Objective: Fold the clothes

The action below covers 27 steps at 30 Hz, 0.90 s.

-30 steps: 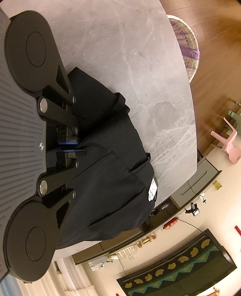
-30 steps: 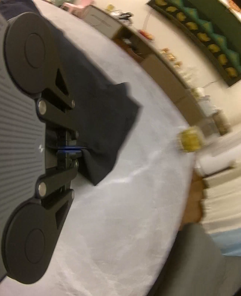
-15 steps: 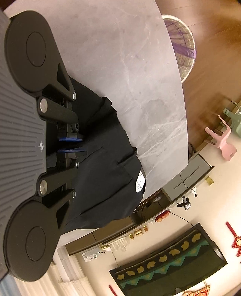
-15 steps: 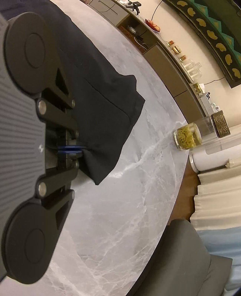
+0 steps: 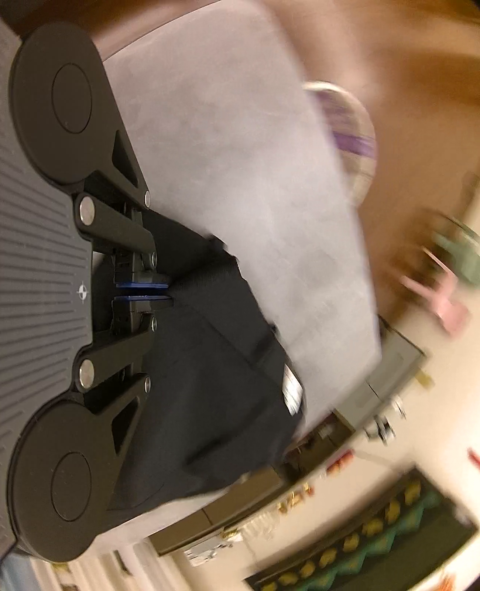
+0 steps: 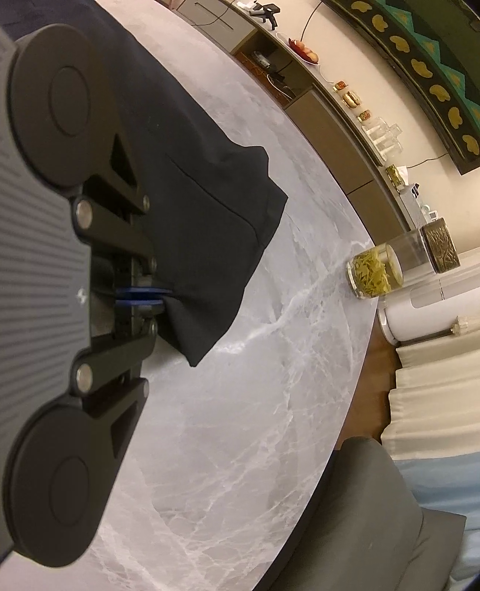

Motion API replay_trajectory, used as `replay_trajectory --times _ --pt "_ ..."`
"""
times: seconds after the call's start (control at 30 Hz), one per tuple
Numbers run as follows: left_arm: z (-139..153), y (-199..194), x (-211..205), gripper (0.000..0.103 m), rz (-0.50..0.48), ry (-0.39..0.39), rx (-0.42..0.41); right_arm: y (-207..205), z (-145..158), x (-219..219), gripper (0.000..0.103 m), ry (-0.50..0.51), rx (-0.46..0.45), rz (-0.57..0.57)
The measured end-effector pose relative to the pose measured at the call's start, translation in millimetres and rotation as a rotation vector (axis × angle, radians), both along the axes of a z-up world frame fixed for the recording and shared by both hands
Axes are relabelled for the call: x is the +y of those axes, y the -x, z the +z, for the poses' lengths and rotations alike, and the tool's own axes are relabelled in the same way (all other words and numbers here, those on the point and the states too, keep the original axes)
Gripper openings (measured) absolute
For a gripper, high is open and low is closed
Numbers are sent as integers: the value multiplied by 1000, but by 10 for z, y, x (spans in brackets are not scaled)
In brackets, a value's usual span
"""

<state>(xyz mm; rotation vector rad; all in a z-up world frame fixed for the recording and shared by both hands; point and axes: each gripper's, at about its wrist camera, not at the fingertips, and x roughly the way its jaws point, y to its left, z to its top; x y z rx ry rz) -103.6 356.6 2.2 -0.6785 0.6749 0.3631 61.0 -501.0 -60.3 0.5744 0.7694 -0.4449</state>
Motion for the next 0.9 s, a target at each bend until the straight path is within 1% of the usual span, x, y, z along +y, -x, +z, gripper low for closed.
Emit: replay_trajectory --times 0.03,0.07,0.13,0.17,0.23,0.3,0.33,0.4,0.47,0.5,0.53,0.57,0.6,0.63,0.67,0.73,0.77,0.83,0.9 --pt "76 38 -105 2 -31 -44 -18 3 1 0 2 0 0 1" --pt "54 49 -164 1 -57 -39 1 5 2 1 2 0 -1 2" --pt "-122 34 -219 0 -102 39 89 5 3 -6 2 0 -1 3" --pt "-177 35 -222 0 -112 56 122 4 3 -10 2 1 0 3" --pt "-211 91 -146 0 -78 65 152 1 2 -14 2 5 4 2" --pt "-207 166 -59 0 -21 70 155 -1 6 -4 2 6 7 -3" --pt "-189 195 -30 0 -7 81 143 -2 9 1 2 5 9 -6" --pt "-144 247 17 0 3 128 98 1 15 6 4 -4 8 -11" --pt "-80 306 55 0 18 167 43 19 25 6 8 -24 1 -12" --pt "-47 341 77 6 44 184 8 31 30 5 15 -35 -4 -13" --pt "-29 374 109 14 77 205 -23 47 41 5 26 -42 -6 -17" --pt "-10 407 141 40 111 226 -55 71 60 6 33 -42 -5 -28" --pt "-14 421 172 60 148 244 -65 100 84 12 50 -31 -6 -41" --pt "-36 395 196 64 168 255 -55 138 118 25 52 -3 -8 -57" --pt "-59 351 214 64 175 262 -40 178 159 46 52 34 -10 -75" --pt "-101 269 212 65 165 278 -25 255 265 156 54 148 -12 -93" --pt "-121 229 209 67 161 278 -16 284 315 222 56 203 -15 -89" --pt "-159 153 205 68 162 276 -1 315 392 349 67 286 -25 -56" --pt "-169 88 186 69 163 267 -1 291 390 406 70 313 -16 -34"
